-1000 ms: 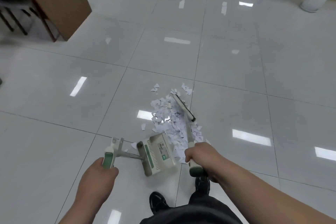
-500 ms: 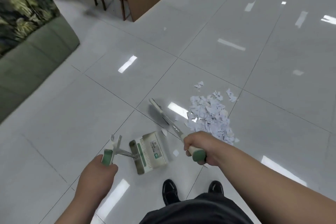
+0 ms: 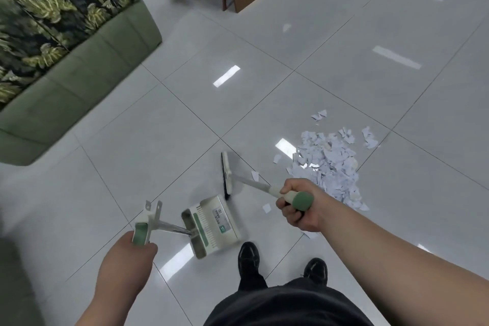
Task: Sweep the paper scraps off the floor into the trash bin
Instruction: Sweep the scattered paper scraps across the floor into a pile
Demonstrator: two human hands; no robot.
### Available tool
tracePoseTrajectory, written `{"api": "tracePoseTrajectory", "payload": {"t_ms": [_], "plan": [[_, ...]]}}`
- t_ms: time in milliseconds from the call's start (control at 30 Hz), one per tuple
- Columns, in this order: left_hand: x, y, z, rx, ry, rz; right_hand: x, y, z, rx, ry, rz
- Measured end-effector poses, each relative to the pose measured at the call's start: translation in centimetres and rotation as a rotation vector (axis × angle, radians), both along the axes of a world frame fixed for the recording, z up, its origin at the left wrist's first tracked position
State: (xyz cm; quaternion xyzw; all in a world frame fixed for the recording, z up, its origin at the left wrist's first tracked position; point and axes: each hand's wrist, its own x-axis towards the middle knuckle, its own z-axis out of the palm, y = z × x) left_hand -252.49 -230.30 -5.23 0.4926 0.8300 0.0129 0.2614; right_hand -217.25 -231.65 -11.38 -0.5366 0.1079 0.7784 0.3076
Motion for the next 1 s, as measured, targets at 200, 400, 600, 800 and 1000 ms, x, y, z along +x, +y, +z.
{"api": "tracePoseTrajectory", "payload": {"t_ms": [200, 400, 600, 800, 1000], "plan": [[3.8, -2.9, 0.1, 0.030, 0.021, -0.006, 6.4, -3.7, 1.0, -0.002, -0.064, -0.116], [6.5, -4.2, -0.1, 0.036, 0.043, -0.002, 11.1, -7.0, 2.9, 0.040, -0.162, -0.077], [7.5, -4.2, 0.4, 0.016, 0.043, 0.002, 14.6, -9.2, 5.0, 0.067, -0.159, -0.049], [8.6, -4.9, 0.3, -0.007, 0.009, -0.006, 14.5, -11.1, 5.3, 0.056, -0.035, 0.011], [8.6, -5.9, -0.4, -0.031, -0.048, -0.006, 13.6, -11.8, 4.6, -0.015, -0.015, 0.076]]}}
